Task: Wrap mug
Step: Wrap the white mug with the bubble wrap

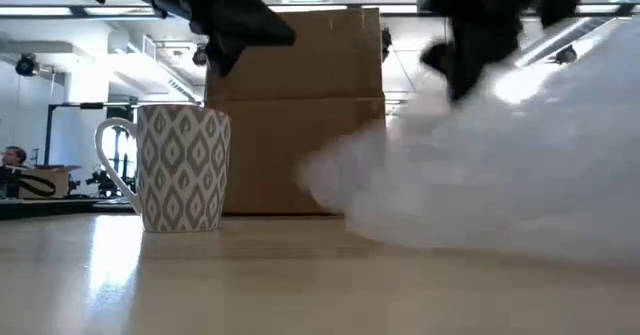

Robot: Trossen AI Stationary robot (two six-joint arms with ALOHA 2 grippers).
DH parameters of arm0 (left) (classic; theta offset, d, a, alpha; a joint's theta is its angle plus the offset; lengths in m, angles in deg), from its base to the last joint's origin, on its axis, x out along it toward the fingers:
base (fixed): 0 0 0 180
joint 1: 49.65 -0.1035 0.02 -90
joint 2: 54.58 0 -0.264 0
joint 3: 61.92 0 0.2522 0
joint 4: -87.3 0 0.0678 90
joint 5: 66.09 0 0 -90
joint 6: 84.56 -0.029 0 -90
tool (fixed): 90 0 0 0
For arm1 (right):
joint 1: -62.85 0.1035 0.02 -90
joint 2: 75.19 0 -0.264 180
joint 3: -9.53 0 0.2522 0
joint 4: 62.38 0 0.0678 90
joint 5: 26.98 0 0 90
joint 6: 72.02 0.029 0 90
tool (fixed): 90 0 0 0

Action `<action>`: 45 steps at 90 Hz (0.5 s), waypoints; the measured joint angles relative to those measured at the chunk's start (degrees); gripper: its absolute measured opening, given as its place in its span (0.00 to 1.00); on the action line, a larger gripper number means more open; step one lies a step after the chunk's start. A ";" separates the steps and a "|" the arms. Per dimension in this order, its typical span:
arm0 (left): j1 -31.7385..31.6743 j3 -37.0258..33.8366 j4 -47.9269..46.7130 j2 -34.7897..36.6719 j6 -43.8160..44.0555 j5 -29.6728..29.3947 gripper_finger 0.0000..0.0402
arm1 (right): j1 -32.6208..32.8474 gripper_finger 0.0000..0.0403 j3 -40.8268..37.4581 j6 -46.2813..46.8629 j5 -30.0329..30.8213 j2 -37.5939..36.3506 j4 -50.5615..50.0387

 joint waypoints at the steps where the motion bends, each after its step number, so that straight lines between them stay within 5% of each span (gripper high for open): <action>1: 0.00 0.22 0.04 -0.14 -0.01 0.00 0.00 | 0.02 0.02 0.44 0.00 0.01 -0.59 -0.24; 31: -0.15 7.89 -0.17 -2.81 0.21 -0.01 0.02 | 0.06 0.00 3.39 3.25 1.70 -13.03 -0.95; 45: -1.09 12.85 -6.92 -3.00 -0.21 0.00 0.12 | 0.19 0.00 1.36 3.43 1.90 -15.09 -0.32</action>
